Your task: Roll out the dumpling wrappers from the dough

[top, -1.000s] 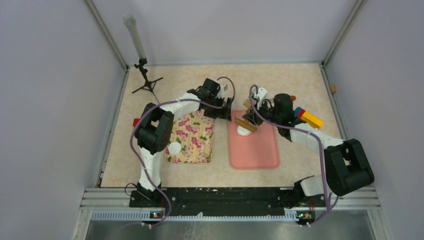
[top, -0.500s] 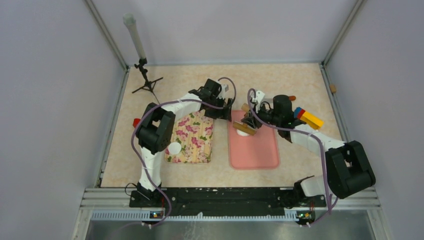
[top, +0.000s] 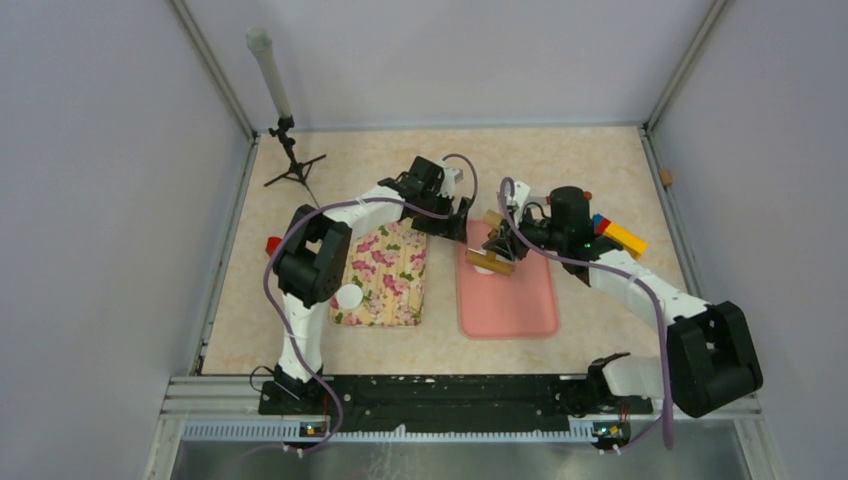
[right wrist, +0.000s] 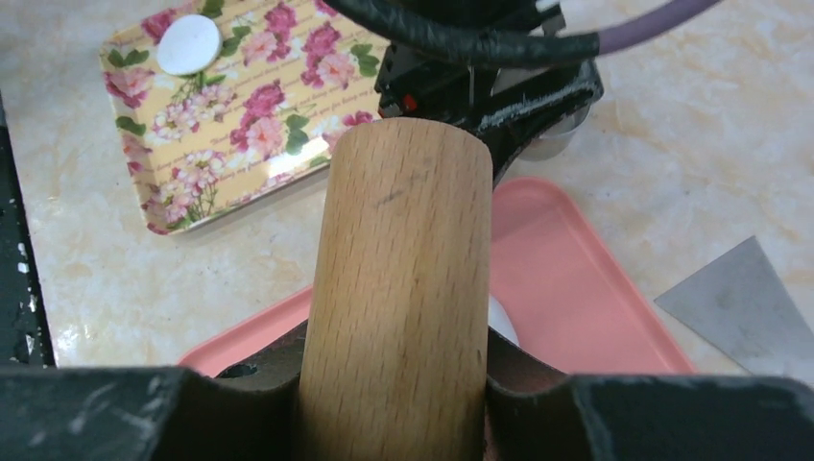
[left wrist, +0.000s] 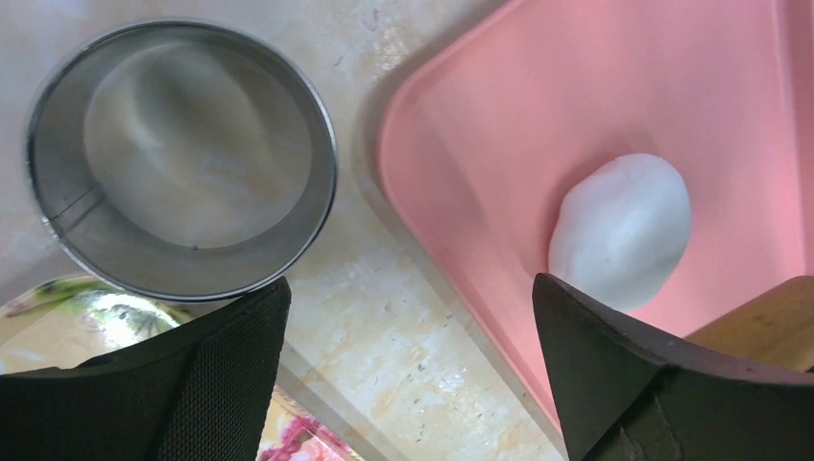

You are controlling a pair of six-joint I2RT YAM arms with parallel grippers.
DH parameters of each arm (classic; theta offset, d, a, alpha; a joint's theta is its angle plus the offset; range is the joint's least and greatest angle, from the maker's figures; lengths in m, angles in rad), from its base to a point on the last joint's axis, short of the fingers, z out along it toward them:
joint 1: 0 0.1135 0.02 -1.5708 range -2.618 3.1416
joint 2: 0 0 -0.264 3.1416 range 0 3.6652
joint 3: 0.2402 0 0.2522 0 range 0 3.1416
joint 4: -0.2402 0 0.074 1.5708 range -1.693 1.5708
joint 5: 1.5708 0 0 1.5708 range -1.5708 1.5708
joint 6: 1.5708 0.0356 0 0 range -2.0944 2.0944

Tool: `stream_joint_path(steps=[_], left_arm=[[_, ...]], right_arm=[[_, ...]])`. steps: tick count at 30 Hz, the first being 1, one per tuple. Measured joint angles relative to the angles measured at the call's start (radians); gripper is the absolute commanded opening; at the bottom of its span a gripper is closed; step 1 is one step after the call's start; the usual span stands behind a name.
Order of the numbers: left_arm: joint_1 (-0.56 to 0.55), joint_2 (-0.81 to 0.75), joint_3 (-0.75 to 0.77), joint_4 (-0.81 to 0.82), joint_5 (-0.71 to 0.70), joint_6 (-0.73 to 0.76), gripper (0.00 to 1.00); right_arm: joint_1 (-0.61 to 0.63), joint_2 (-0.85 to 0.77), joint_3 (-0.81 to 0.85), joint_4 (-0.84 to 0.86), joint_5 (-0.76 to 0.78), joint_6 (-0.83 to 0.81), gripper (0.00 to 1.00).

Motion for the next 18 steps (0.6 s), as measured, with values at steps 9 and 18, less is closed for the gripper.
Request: stream_joint_path(steps=[9, 18], left_arm=[[-0.001, 0.0, 0.0, 0.005, 0.065, 0.03, 0.96], [-0.001, -0.015, -0.055, 0.053, 0.119, 0.066, 0.96]], right_arm=[[-0.02, -0.04, -0.021, 0.084, 0.003, -0.008, 0.0], [-0.022, 0.057, -0.06, 0.136, 0.002, -0.037, 0.0]])
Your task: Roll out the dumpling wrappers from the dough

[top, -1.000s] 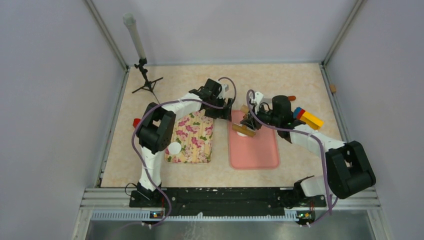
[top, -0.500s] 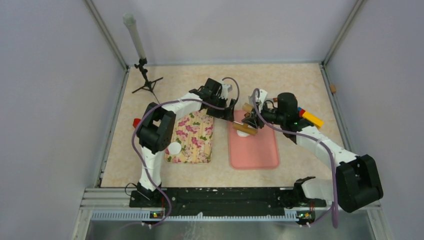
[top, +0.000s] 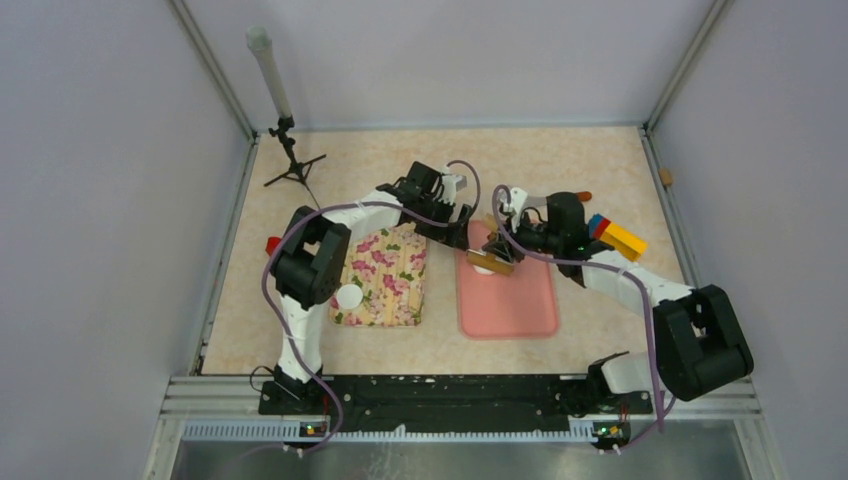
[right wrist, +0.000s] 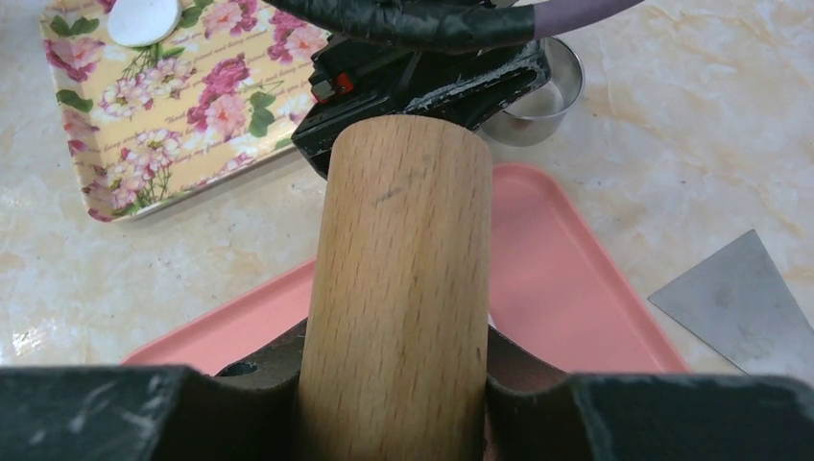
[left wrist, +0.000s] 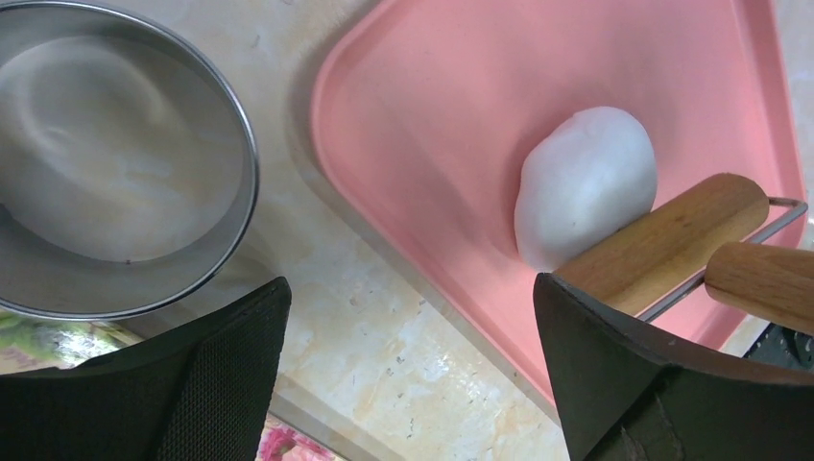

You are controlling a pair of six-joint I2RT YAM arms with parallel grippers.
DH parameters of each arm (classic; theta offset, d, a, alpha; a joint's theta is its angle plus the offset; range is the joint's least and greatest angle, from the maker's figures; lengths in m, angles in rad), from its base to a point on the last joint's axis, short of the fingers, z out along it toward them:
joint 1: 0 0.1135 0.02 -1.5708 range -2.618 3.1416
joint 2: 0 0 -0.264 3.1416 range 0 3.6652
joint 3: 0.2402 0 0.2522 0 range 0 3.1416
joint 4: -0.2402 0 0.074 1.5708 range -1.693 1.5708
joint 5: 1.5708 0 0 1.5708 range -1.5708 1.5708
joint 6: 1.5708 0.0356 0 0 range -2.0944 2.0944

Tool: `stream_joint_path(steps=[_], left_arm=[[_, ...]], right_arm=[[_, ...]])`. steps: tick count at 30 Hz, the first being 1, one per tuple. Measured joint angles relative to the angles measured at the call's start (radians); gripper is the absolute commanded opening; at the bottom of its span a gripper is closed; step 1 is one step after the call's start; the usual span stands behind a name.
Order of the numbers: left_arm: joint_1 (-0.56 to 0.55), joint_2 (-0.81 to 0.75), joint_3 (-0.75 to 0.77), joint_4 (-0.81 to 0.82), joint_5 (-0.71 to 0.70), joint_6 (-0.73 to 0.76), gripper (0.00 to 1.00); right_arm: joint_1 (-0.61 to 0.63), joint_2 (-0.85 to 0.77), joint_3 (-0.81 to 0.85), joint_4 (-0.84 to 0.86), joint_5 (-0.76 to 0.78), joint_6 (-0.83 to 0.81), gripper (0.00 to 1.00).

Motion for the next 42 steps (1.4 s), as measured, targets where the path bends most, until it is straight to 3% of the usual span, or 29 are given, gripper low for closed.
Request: stream_joint_path(steps=[11, 16, 20, 29, 42], left_arm=[[0.016, -0.01, -0.021, 0.029, 0.043, 0.02, 0.95], [0.047, -0.01, -0.022, 0.028, 0.067, 0.016, 0.94], [0.086, -0.019, -0.038, 0.037, 0.095, 0.01, 0.94], [0.157, -0.06, -0.063, 0.058, 0.169, -0.019, 0.94], [0.158, -0.066, -0.065, 0.074, 0.269, -0.042, 0.94]], right_arm=[[0.0, -0.012, 0.0, -0.035, -0.024, -0.066, 0.0], [-0.019, -0.1, -0.003, -0.075, -0.018, -0.026, 0.0], [-0.031, -0.19, -0.008, 0.005, 0.011, 0.016, 0.0], [-0.021, 0.003, -0.01, 0.05, 0.034, 0.032, 0.0], [-0.002, -0.013, -0.008, -0.01, 0.024, -0.051, 0.0]])
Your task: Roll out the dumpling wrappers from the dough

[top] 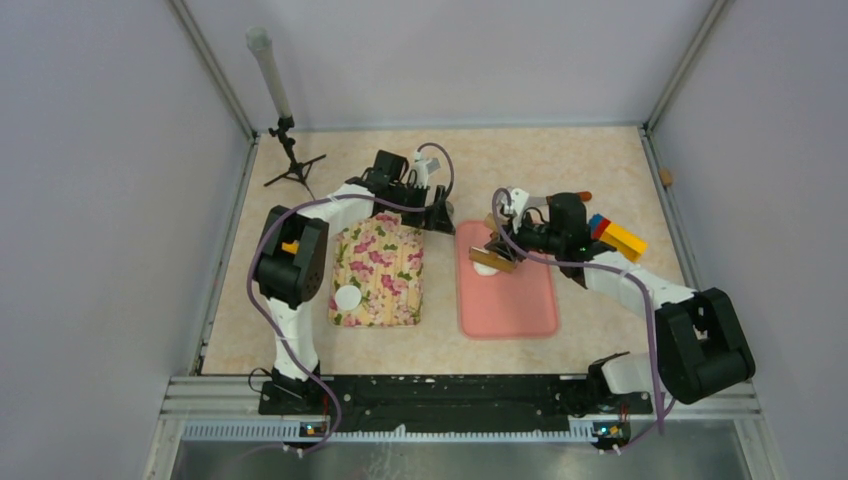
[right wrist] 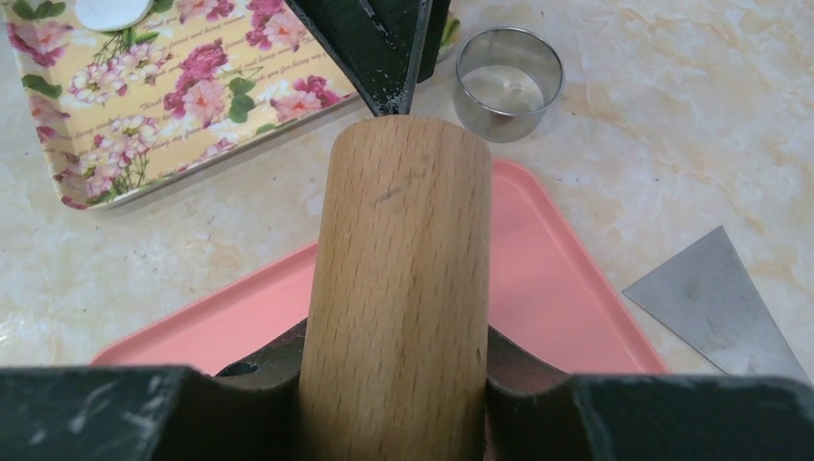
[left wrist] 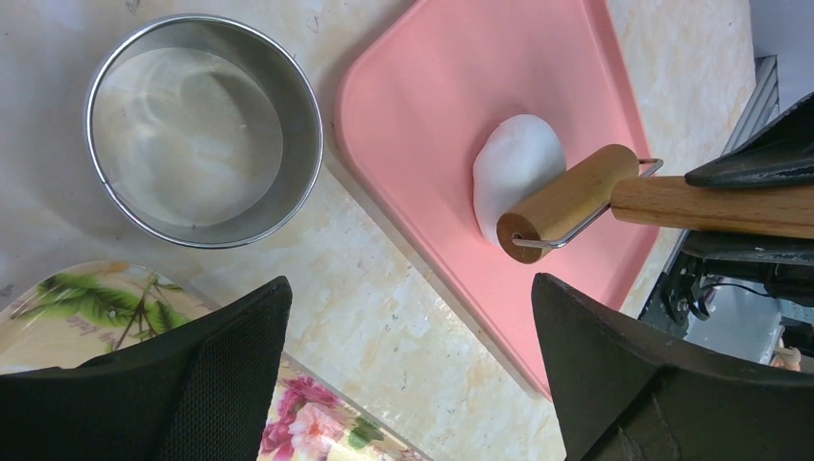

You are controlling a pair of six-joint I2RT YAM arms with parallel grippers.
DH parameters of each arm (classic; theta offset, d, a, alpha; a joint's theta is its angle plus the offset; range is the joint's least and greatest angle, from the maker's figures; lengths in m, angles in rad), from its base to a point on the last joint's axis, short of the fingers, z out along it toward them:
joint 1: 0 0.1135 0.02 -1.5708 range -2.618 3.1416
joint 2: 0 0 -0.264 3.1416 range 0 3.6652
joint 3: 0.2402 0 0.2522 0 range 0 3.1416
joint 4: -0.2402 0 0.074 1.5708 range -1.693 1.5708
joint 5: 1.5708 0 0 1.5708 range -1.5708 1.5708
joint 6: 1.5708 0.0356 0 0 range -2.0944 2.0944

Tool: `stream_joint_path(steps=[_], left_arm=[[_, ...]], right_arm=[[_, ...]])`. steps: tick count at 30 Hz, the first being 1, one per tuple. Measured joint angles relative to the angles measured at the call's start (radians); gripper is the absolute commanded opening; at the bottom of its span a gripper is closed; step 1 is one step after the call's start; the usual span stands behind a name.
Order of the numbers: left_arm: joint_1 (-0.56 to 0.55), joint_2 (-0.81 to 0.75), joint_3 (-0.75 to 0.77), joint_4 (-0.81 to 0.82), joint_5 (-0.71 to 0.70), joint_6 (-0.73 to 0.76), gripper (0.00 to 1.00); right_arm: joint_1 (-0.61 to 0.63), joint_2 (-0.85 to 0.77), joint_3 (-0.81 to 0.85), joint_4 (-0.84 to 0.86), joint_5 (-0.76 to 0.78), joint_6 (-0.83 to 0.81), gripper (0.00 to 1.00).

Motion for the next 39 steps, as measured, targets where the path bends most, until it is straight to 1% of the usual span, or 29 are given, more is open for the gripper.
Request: stream_joint_path(steps=[18, 23, 26, 28, 32, 36, 39], left_arm=[[0.006, -0.006, -0.01, 0.019, 0.044, -0.025, 0.94], [0.01, -0.007, -0.01, 0.019, 0.044, -0.026, 0.94], [0.017, -0.014, -0.01, 0.019, 0.044, -0.025, 0.95], [0.026, -0.025, -0.01, 0.018, 0.044, -0.021, 0.95], [0.055, -0.05, -0.008, 0.005, 0.05, 0.006, 0.95], [0.085, -0.071, -0.002, -0.043, 0.06, 0.06, 0.95], [0.095, -0.08, 0.008, -0.087, 0.062, 0.101, 0.95]], right_arm=[[0.007, 0.01, 0.023, -0.113, -0.047, -0.013, 0.0], [0.015, 0.011, 0.019, -0.19, -0.047, 0.022, 0.0], [0.005, -0.007, 0.019, -0.194, -0.036, 0.078, 0.0], [-0.004, -0.039, 0.019, -0.163, -0.038, 0.137, 0.0], [-0.032, -0.101, 0.021, -0.021, -0.05, 0.266, 0.0], [-0.043, -0.097, 0.021, 0.086, -0.018, 0.363, 0.0], [-0.043, -0.075, 0.016, 0.116, 0.043, 0.384, 0.0]])
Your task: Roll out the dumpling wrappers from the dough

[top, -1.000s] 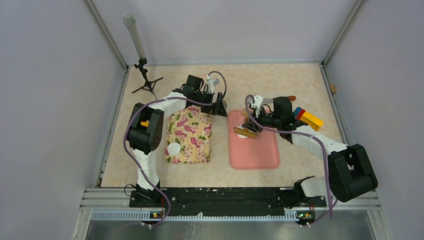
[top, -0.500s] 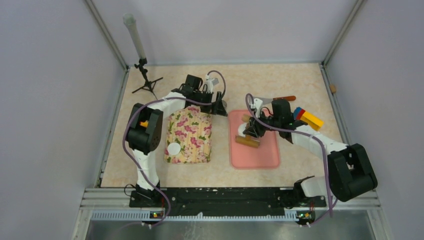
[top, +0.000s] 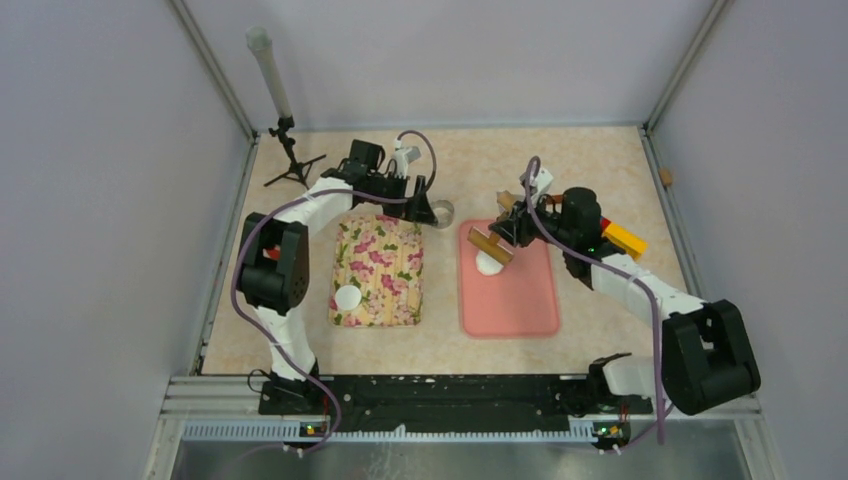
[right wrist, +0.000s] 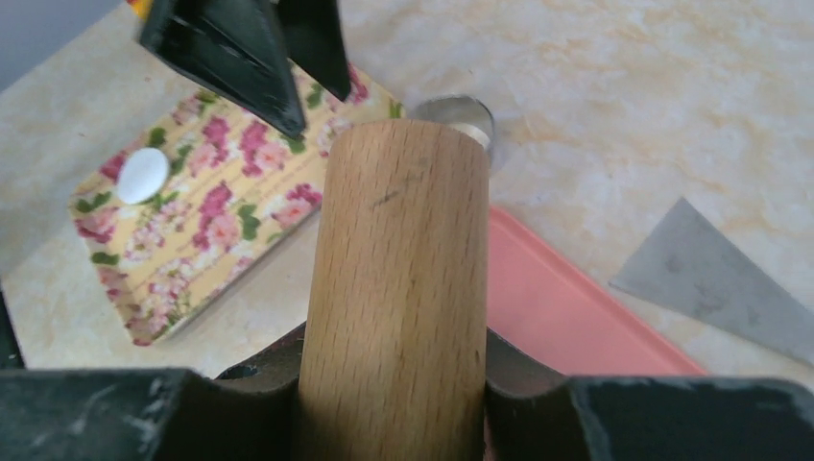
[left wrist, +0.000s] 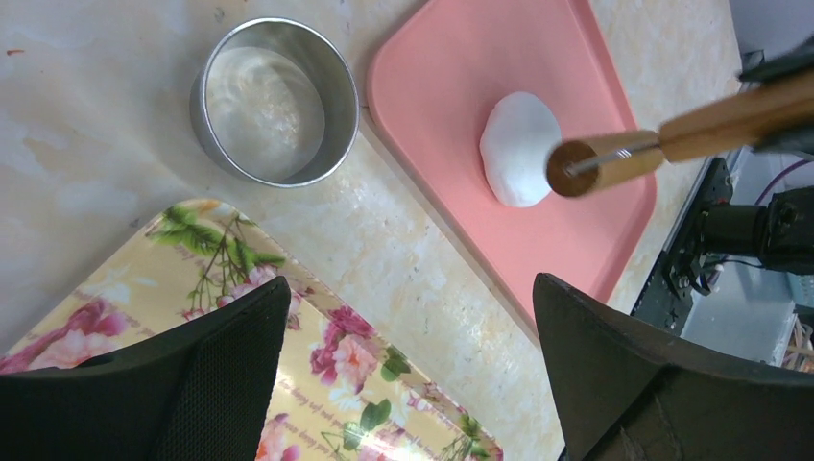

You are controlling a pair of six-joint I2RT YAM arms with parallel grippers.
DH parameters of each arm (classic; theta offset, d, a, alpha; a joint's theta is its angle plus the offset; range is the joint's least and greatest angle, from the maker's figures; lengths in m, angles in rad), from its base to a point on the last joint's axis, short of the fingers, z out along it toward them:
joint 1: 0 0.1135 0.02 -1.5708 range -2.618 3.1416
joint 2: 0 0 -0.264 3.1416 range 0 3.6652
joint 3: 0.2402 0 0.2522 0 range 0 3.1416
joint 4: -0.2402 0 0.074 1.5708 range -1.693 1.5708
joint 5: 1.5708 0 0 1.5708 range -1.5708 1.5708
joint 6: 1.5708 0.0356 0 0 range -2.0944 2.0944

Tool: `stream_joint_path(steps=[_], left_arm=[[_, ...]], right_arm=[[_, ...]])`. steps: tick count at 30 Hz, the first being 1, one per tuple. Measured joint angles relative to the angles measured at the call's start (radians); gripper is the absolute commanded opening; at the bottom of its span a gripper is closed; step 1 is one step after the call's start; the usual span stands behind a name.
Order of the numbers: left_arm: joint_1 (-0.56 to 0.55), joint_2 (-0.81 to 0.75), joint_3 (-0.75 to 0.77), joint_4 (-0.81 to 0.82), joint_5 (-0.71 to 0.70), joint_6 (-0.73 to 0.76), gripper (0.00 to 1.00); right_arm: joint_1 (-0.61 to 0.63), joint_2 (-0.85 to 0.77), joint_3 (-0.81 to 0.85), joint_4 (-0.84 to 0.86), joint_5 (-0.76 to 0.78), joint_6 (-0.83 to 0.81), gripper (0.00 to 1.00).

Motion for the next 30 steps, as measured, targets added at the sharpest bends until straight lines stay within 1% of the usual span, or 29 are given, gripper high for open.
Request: stream_joint_path(steps=[5, 12, 21, 27, 30], left_arm=[[0.0, -0.022, -0.001, -0.051, -0.003, 0.051, 0.96], [0.0, -0.041, -0.006, -0.063, -0.003, 0.081, 0.96], [0.001, -0.041, -0.006, -0.062, 0.005, 0.08, 0.95], [0.001, -0.041, -0.018, -0.039, 0.011, 0.054, 0.96], [0.001, -0.041, -0.019, -0.03, 0.011, 0.038, 0.98]], right_arm=[[-0.001, 0.072, -0.05, 0.016, 0.117, 0.003, 0.0], [-0.003, 0.138, -0.047, 0.047, 0.111, 0.094, 0.0], [-0.003, 0.137, -0.078, 0.082, 0.137, 0.188, 0.0], [-0.003, 0.135, -0.093, 0.1, 0.141, 0.211, 0.0], [-0.003, 0.131, -0.09, 0.096, 0.138, 0.198, 0.0]])
